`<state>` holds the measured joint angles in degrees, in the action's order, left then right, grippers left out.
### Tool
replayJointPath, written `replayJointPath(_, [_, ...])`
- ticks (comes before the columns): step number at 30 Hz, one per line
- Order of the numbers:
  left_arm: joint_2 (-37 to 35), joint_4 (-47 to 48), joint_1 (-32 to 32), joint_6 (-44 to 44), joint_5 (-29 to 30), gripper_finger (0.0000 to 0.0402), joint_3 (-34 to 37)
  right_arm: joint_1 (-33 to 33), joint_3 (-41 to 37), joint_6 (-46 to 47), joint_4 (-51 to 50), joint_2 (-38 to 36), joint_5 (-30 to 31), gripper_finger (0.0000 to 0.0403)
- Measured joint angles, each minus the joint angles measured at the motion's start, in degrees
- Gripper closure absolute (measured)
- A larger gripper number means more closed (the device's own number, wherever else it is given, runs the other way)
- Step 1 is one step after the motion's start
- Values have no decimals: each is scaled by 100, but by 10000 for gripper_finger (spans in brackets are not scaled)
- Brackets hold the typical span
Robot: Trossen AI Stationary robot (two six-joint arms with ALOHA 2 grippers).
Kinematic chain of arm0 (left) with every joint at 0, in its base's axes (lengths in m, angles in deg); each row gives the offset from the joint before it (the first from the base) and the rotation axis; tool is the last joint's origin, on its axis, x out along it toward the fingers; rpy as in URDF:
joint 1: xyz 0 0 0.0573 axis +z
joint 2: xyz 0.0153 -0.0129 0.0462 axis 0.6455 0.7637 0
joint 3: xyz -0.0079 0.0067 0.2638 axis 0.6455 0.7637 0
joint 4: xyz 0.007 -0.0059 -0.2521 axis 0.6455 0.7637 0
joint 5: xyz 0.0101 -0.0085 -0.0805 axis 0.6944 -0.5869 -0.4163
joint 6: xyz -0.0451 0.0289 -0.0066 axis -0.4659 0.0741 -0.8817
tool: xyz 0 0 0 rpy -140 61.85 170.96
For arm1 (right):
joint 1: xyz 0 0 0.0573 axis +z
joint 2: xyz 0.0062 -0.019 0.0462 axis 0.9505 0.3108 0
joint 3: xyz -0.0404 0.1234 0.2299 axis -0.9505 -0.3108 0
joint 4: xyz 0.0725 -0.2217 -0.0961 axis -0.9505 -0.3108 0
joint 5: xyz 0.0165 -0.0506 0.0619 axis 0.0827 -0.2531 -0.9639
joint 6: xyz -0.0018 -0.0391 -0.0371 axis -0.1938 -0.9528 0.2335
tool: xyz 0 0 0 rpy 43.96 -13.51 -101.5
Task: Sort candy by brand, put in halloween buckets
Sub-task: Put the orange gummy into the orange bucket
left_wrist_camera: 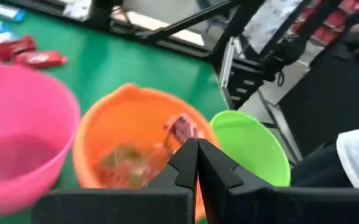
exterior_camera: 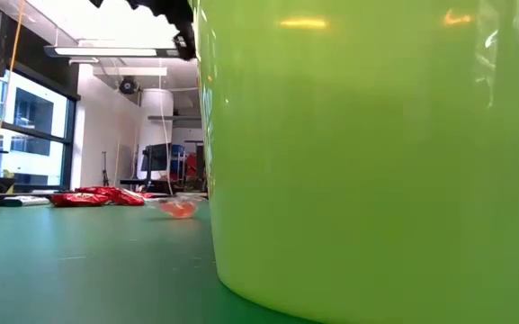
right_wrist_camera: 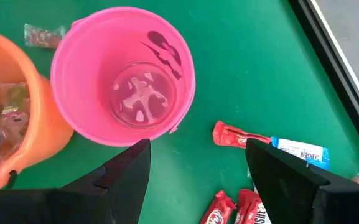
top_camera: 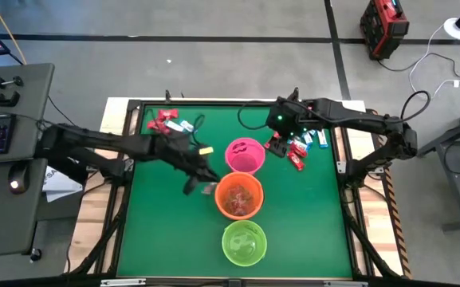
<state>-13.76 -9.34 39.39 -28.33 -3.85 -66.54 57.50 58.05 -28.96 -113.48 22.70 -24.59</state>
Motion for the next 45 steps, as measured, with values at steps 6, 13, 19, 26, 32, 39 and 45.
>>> replayJointPath(6, [382,603,-34,-360,4,400,0,-63,-1,-75,-9,0,-148,146])
replayJointPath(13, [157,2597,-57,-902,502,354,38,-63,-2,-127,-10,0,-155,146])
replayJointPath(19, [331,1704,-222,-1503,804,267,667,-63,-2,-39,146,0,-155,146])
replayJointPath(26, [745,442,-121,-2151,1568,182,1218,-63,-3,5,201,0,-153,146])
replayJointPath(32, [1390,-7,-108,-2149,1738,169,1241,-63,-9,4,340,0,-114,147])
replayJointPath(39, [2047,-283,-112,-2137,1744,168,1228,-63,-11,9,351,2,-111,147])
replayJointPath(45, [2127,-383,-139,-2192,2015,215,1220,-63,-11,82,383,2,-111,147])
